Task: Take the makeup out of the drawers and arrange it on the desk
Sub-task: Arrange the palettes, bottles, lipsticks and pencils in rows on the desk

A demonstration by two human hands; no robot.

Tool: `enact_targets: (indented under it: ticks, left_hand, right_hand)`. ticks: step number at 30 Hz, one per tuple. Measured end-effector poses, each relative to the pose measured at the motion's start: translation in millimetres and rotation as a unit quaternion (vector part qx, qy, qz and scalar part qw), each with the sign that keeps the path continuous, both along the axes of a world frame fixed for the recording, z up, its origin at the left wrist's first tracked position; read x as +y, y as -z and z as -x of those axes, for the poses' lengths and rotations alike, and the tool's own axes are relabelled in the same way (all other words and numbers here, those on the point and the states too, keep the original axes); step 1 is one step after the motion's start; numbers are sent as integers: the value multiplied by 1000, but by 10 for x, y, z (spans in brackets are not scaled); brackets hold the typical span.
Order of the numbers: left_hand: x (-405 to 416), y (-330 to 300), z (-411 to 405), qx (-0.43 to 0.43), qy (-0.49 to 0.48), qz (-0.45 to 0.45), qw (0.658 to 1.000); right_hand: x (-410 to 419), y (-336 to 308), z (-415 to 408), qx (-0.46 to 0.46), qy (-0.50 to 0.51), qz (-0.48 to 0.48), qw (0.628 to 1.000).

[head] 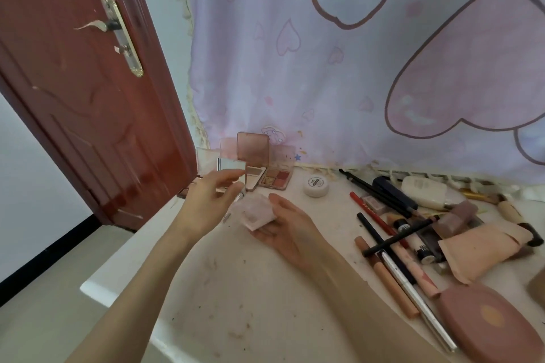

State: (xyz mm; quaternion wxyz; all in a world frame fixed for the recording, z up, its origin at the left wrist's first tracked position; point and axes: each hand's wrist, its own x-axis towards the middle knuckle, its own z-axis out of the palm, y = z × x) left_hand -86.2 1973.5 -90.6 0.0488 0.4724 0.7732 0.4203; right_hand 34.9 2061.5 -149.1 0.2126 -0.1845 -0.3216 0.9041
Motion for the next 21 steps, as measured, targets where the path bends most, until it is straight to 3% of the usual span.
enact_targets:
  ticks: [4,9,15,21]
  left_hand:
    - [-97,307,14,18,35,126,991]
    - [-57,395,-64,58,23,104,993]
    - [-94,212,-168,-163,27,41,985]
    - [-131,86,-228,-186,62,33,980]
  right_hand:
    - [93,58,33,9,15,-6,1000]
    - [73,93,13,31,11,-30,999]
    - [41,51,-51,72,-8,-72,995]
    - [34,18,-84,78,-13,-125,989]
